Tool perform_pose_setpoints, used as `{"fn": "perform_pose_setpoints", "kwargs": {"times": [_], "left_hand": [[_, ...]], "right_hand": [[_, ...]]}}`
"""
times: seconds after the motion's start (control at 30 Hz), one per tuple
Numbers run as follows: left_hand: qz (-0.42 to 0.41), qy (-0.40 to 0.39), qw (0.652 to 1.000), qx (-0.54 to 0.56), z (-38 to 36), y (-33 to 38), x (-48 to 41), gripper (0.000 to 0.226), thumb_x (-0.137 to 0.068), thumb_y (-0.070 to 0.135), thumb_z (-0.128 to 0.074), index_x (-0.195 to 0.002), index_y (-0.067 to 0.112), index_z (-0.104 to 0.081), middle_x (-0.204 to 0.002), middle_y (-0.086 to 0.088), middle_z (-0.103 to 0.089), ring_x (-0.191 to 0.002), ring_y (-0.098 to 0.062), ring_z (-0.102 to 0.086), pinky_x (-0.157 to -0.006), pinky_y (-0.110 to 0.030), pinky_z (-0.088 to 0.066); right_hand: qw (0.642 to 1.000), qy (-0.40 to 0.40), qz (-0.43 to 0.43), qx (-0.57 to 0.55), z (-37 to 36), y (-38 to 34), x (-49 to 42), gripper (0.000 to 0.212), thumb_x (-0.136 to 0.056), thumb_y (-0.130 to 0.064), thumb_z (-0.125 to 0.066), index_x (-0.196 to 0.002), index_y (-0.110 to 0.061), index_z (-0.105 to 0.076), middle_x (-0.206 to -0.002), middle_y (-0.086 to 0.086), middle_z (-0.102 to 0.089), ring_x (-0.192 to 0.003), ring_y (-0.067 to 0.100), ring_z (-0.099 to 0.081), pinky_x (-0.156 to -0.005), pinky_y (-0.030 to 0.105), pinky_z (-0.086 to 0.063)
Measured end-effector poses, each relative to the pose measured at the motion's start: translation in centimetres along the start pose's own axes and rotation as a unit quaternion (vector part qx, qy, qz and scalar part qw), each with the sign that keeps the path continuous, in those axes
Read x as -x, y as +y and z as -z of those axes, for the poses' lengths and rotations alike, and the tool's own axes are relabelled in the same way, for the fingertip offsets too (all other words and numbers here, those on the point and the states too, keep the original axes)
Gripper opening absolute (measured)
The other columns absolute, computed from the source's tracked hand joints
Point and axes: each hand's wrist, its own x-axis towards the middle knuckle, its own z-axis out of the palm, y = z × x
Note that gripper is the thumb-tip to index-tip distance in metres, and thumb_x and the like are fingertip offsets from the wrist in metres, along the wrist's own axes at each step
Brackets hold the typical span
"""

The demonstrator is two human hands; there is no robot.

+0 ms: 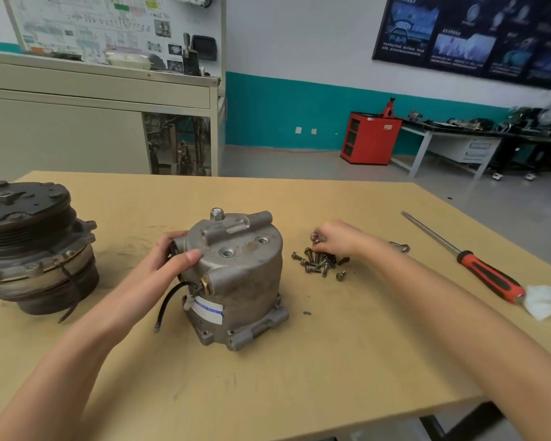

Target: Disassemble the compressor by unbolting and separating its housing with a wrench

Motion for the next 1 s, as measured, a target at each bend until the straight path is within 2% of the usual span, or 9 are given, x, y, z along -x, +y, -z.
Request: {"fn": "perform_pose_setpoints", "kwargs": {"times": [0.13,0.23,0.33,0.4,0.5,0.67,0.77,0.83,1.0], "left_hand": [[0.000,0.005,1.000,-0.006,0.0,0.0,0.1,0.057,-0.074,0.051,-0.048,-0.129,0.036,-0.045,-0.119,0.023,-0.056,-0.099,0.019,-0.048,-0.077,-0.008,-0.034],[0.002,0.002,1.000,-0.009,0.1,-0.2,0.1,0.057,-0.074,0.053,-0.049,-0.128,0.038,-0.046,-0.119,0.025,-0.056,-0.101,0.016,-0.048,-0.078,-0.010,-0.035],[0.007,-0.007,1.000,-0.015,0.4,-0.5,-0.2,0.056,-0.071,0.061,-0.067,-0.122,0.044,-0.048,-0.117,0.025,-0.058,-0.103,0.013,-0.049,-0.081,-0.014,-0.036],[0.012,-0.004,1.000,-0.013,0.5,-0.8,-0.4,0.054,-0.063,0.068,-0.063,-0.113,0.052,-0.050,-0.109,0.031,-0.060,-0.102,0.014,-0.050,-0.081,-0.013,-0.035],[0.022,0.011,1.000,-0.007,0.7,-1.1,-0.8,0.037,-0.056,0.074,-0.059,-0.092,0.067,-0.055,-0.093,0.039,-0.063,-0.100,0.012,-0.051,-0.082,-0.016,-0.035],[-0.001,0.003,1.000,-0.022,1.7,-2.5,-1.5,0.074,-0.040,0.094,-0.060,-0.105,0.059,-0.056,-0.108,0.031,-0.064,-0.112,0.006,-0.053,-0.109,-0.038,-0.031],[-0.007,-0.002,1.000,-0.014,1.6,-2.5,-1.4,0.073,-0.041,0.092,-0.062,-0.106,0.059,-0.056,-0.110,0.029,-0.065,-0.114,0.001,-0.054,-0.110,-0.039,-0.032],[-0.007,-0.005,1.000,-0.005,1.3,-2.1,-1.2,0.067,-0.042,0.090,-0.064,-0.103,0.061,-0.057,-0.109,0.030,-0.065,-0.112,0.004,-0.055,-0.105,-0.032,-0.033],[-0.010,-0.026,1.000,0.011,0.5,-1.0,-0.5,0.066,-0.067,0.063,-0.058,-0.129,0.041,-0.047,-0.131,0.013,-0.058,-0.124,-0.008,-0.050,-0.112,-0.035,-0.031]], "right_hand": [[0.999,0.037,0.010,0.010,-0.2,-0.2,-0.2,0.025,-0.094,-0.037,-0.055,-0.102,-0.013,-0.057,-0.086,0.000,-0.052,-0.082,0.019,-0.051,-0.067,0.033,-0.041],[0.992,0.103,0.049,-0.048,0.4,0.0,1.5,0.027,-0.098,-0.046,-0.041,-0.100,-0.020,-0.049,-0.080,-0.003,-0.055,-0.074,0.018,-0.054,-0.063,0.032,-0.042],[0.982,0.146,0.111,-0.042,-0.6,0.9,5.0,0.020,-0.100,-0.035,-0.040,-0.095,-0.017,-0.046,-0.086,-0.004,-0.053,-0.082,0.015,-0.048,-0.075,0.029,-0.037],[0.956,0.227,0.155,0.098,-2.2,1.8,7.3,0.008,-0.095,-0.017,-0.052,-0.092,-0.011,-0.056,-0.088,0.002,-0.058,-0.086,0.021,-0.051,-0.087,0.034,-0.037],[0.908,0.305,0.198,0.207,-4.2,3.1,10.0,0.008,-0.078,-0.002,-0.063,-0.079,-0.009,-0.066,-0.077,0.006,-0.064,-0.070,0.023,-0.059,-0.065,0.028,-0.046],[0.950,0.274,0.129,0.071,-5.0,4.1,11.6,0.021,-0.069,0.006,-0.077,-0.085,0.000,-0.066,-0.082,0.013,-0.063,-0.071,0.027,-0.063,-0.047,0.029,-0.049],[0.969,0.227,0.091,0.038,-5.5,4.3,11.5,0.018,-0.083,0.003,-0.064,-0.100,0.000,-0.066,-0.098,0.013,-0.063,-0.093,0.029,-0.060,-0.071,0.035,-0.051],[0.975,0.213,0.061,-0.023,-6.0,4.4,11.5,0.030,-0.085,0.007,-0.056,-0.113,-0.002,-0.064,-0.112,0.011,-0.062,-0.107,0.027,-0.056,-0.089,0.033,-0.044],[0.972,0.216,0.027,-0.090,-7.2,3.9,12.6,0.051,-0.087,0.012,-0.045,-0.130,-0.011,-0.056,-0.134,0.002,-0.055,-0.125,0.020,-0.048,-0.106,0.027,-0.036]]}}
